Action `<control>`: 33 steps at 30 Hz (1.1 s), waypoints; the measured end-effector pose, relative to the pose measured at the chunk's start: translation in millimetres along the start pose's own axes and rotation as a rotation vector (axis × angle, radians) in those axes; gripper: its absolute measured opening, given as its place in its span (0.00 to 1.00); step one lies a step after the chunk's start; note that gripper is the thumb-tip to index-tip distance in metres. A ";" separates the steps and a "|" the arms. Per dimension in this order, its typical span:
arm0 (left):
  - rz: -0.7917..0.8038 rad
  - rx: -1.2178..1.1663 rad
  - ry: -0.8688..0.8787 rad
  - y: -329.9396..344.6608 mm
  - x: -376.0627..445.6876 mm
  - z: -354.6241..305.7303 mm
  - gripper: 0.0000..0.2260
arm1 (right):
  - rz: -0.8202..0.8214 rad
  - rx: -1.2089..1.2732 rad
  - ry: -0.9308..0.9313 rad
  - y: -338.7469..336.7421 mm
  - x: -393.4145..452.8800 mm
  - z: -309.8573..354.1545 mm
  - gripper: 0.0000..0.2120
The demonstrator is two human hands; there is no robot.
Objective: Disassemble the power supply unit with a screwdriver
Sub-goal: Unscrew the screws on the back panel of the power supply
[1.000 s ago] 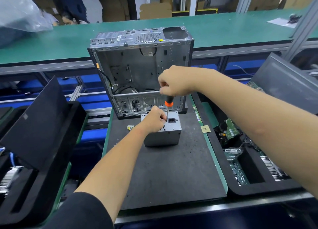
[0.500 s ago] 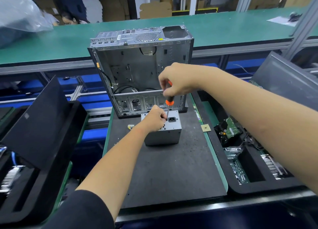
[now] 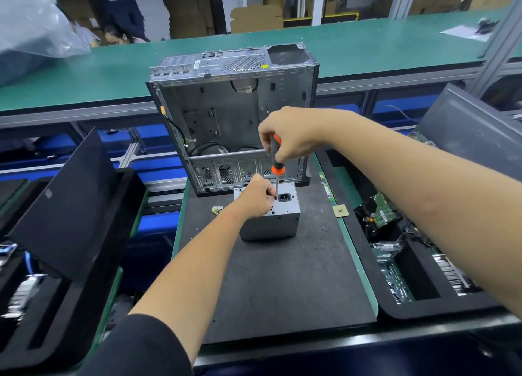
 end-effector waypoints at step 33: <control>0.010 0.031 0.031 -4.8 -11.1 -12.3 0.10 | -0.013 0.061 -0.017 3.6 2.1 -11.4 0.03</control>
Point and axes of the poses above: each hand's wrist, its own x-axis towards the middle knuckle, its own y-axis out of the palm, z = x × y, the point moved 8 cm from there along x, towards the middle knuckle, and after that the axes turned 13 degrees about z, right-handed, at the moved point
